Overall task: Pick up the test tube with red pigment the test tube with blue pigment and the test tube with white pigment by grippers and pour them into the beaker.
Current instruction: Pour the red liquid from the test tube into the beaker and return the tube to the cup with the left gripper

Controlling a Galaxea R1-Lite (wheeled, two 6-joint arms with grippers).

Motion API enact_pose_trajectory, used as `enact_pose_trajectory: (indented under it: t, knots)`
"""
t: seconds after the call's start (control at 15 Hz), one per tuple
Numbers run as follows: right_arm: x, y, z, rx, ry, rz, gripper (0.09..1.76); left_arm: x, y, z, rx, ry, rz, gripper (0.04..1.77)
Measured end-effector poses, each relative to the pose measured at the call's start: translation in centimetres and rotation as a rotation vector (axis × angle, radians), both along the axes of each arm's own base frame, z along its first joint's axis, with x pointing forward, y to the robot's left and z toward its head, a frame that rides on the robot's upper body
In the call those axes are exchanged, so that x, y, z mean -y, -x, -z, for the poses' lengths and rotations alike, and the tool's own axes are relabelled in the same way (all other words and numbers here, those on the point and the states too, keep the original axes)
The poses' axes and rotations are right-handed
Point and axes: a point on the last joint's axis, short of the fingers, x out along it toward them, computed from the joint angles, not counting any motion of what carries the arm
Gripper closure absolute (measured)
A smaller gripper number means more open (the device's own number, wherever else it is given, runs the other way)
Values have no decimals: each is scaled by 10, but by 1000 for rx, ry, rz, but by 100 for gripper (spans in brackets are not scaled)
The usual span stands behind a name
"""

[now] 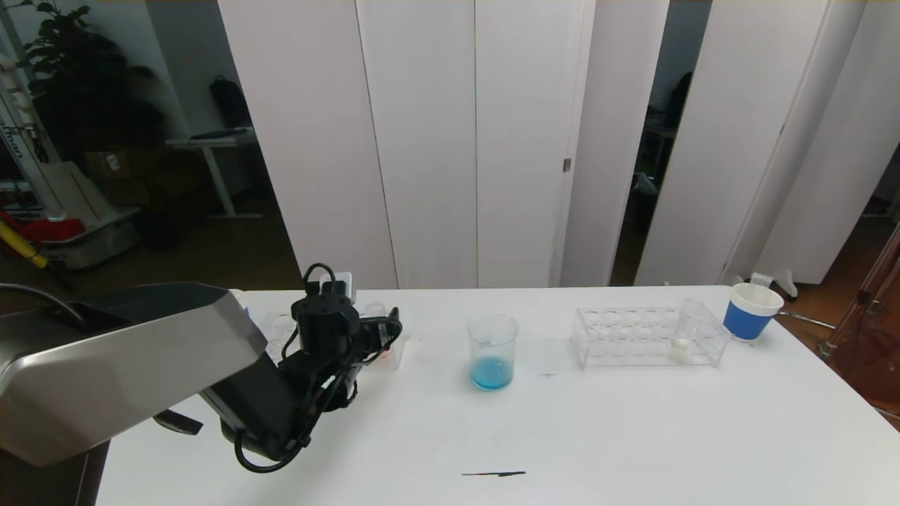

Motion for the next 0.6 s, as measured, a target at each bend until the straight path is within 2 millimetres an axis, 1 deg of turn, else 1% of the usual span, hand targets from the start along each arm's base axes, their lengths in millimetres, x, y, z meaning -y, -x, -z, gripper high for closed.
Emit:
enact_pose_trajectory:
  t: [0.4, 0.47, 0.53, 0.6]
  knots:
    - [0, 0, 0, 0, 0, 0, 10, 1, 1, -1, -1, -12, 1, 8]
    - [0, 0, 0, 0, 0, 0, 10, 1, 1, -1, -2, -13, 2, 23]
    - [0, 0, 0, 0, 0, 0, 10, 2, 1, -1, -4, -13, 6, 52]
    - [0, 0, 0, 0, 0, 0, 10, 4, 1, -1, -6, -11, 17, 95]
